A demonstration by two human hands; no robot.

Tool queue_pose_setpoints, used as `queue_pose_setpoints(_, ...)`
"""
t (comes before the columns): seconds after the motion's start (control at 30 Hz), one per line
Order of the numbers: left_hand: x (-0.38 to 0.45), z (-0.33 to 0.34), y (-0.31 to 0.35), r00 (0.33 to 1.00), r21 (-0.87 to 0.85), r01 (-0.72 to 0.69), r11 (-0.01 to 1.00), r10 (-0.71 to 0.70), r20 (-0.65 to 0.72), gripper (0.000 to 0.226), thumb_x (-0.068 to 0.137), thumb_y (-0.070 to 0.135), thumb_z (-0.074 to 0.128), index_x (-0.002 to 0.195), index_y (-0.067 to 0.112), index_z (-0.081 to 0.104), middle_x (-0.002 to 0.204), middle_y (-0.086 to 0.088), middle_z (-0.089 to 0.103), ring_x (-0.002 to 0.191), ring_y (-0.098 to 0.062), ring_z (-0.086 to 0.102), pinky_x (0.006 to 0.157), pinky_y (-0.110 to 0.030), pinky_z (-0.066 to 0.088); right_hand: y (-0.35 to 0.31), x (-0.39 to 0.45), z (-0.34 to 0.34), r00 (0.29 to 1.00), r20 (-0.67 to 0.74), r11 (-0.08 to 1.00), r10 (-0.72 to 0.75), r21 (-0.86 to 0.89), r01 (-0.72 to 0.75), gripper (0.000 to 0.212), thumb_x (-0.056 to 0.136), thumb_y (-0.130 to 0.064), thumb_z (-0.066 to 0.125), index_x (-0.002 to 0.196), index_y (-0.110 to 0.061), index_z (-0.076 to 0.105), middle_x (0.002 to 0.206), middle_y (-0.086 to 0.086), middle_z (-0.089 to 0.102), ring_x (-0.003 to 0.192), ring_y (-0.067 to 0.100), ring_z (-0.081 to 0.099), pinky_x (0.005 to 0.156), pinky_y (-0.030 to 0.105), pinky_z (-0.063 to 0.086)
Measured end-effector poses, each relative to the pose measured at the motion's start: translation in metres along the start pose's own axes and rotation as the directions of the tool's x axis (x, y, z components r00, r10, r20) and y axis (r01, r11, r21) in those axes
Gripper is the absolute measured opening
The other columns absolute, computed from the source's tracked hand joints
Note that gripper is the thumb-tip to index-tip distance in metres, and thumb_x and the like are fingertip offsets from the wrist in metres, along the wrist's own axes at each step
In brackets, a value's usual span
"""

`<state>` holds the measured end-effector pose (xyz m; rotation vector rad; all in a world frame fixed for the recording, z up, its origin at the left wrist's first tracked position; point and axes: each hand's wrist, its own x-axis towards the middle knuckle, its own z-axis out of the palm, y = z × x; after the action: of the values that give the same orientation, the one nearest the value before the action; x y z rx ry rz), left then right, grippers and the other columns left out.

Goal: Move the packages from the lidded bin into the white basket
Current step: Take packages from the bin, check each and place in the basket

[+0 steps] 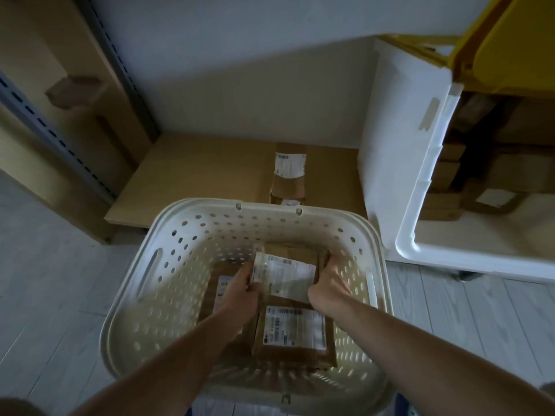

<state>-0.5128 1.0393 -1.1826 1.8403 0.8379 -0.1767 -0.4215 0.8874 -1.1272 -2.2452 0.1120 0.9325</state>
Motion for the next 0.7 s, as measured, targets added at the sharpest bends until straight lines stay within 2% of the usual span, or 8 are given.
queue_pose_setpoints(0.17, 0.008, 0.009, -0.006, 0.996, 0.062, -0.072, 0.995, 0.069, 0.049, 0.038, 0.105, 0.017, 0.043, 0.140, 0.032, 0.047, 0.118, 0.006, 0.066, 0.100, -0.004, 0.064, 0.073, -0.018, 0.050, 0.011, 0.005, 0.012, 0.998, -0.036, 0.998, 0.053, 0.015, -0.053, 0.084, 0.101, 0.001, 0.044, 0.162, -0.017, -0.012, 0.157, 0.019, 0.035, 0.084, 0.018, 0.056, 0.043, 0.015, 0.032)
queue_pose_setpoints(0.23, 0.009, 0.011, -0.008, 0.997, 0.058, -0.061, 0.996, 0.058, 0.051, 0.044, 0.105, 0.018, 0.043, 0.147, 0.031, 0.042, 0.125, 0.002, 0.065, 0.108, -0.013, 0.065, 0.084, -0.028, 0.056, 0.013, 0.006, 0.014, 0.996, -0.056, 0.998, 0.068, 0.012, -0.067, 0.081, 0.101, 0.002, 0.044, 0.162, -0.014, -0.007, 0.154, 0.019, 0.041, 0.093, 0.025, 0.058, 0.041, 0.016, 0.030)
queue_pose_setpoints(0.3, 0.009, 0.011, -0.010, 0.997, 0.028, -0.034, 0.999, 0.032, 0.069, 0.046, 0.106, 0.017, 0.043, 0.149, 0.032, 0.039, 0.128, 0.000, 0.064, 0.112, -0.016, 0.065, 0.093, -0.039, 0.059, 0.013, 0.007, 0.015, 0.995, -0.068, 0.997, 0.076, 0.009, -0.076, 0.075, 0.103, -0.001, 0.045, 0.161, -0.012, -0.001, 0.148, 0.019, 0.047, 0.077, 0.018, 0.048, 0.035, 0.015, 0.030)
queue_pose_setpoints(0.37, 0.010, 0.011, -0.011, 0.996, 0.007, 0.007, 1.000, -0.008, 0.084, 0.048, 0.106, 0.017, 0.042, 0.152, 0.033, 0.036, 0.131, -0.003, 0.062, 0.112, -0.017, 0.064, 0.095, -0.043, 0.058, 0.015, 0.010, 0.015, 0.994, -0.063, 0.996, 0.088, 0.011, -0.087, 0.075, 0.104, -0.006, 0.047, 0.162, -0.015, 0.000, 0.147, 0.019, 0.048, 0.075, 0.015, 0.046, 0.035, 0.012, 0.030)
queue_pose_setpoints(0.43, 0.014, 0.011, -0.014, 0.995, -0.009, 0.040, 0.999, -0.039, 0.092, 0.052, 0.107, 0.019, 0.041, 0.155, 0.035, 0.029, 0.137, -0.005, 0.058, 0.115, -0.020, 0.062, 0.099, -0.047, 0.056, 0.017, 0.013, 0.013, 0.998, -0.027, 0.998, 0.064, 0.012, -0.064, 0.075, 0.105, -0.012, 0.048, 0.162, -0.018, 0.001, 0.147, 0.019, 0.048, 0.089, 0.021, 0.057, 0.054, 0.009, 0.042)
queue_pose_setpoints(0.5, 0.018, 0.012, -0.017, 0.994, -0.038, 0.066, 0.997, -0.062, 0.095, 0.054, 0.107, 0.019, 0.040, 0.155, 0.038, 0.027, 0.138, -0.005, 0.057, 0.116, -0.022, 0.062, 0.100, -0.051, 0.054, 0.019, 0.014, 0.012, 0.998, 0.025, 0.998, 0.049, 0.031, -0.050, 0.068, 0.107, -0.018, 0.047, 0.162, -0.015, 0.007, 0.148, 0.017, 0.048, 0.108, 0.026, 0.061, 0.076, 0.019, 0.048)
queue_pose_setpoints(0.6, 0.022, 0.012, -0.019, 0.993, -0.064, 0.073, 0.995, -0.066, 0.102, 0.050, 0.104, 0.018, 0.044, 0.147, 0.043, 0.033, 0.133, -0.004, 0.061, 0.112, -0.024, 0.066, 0.092, -0.053, 0.059, 0.020, 0.017, 0.010, 0.997, 0.059, 0.994, 0.058, 0.089, -0.063, 0.067, 0.109, -0.020, 0.042, 0.162, -0.017, 0.003, 0.153, 0.015, 0.044, 0.128, 0.030, 0.055, 0.085, 0.027, 0.043)
queue_pose_setpoints(0.7, 0.018, 0.011, -0.013, 0.991, -0.067, 0.081, 0.994, -0.074, 0.111, 0.047, 0.106, 0.014, 0.042, 0.146, 0.038, 0.035, 0.128, -0.005, 0.063, 0.102, -0.022, 0.070, 0.072, -0.038, 0.063, 0.021, 0.022, 0.009, 0.995, 0.082, 0.995, 0.064, 0.070, -0.070, 0.060, 0.110, -0.021, 0.038, 0.162, -0.016, 0.007, 0.155, 0.016, 0.041, 0.137, 0.032, 0.048, 0.086, 0.028, 0.038)
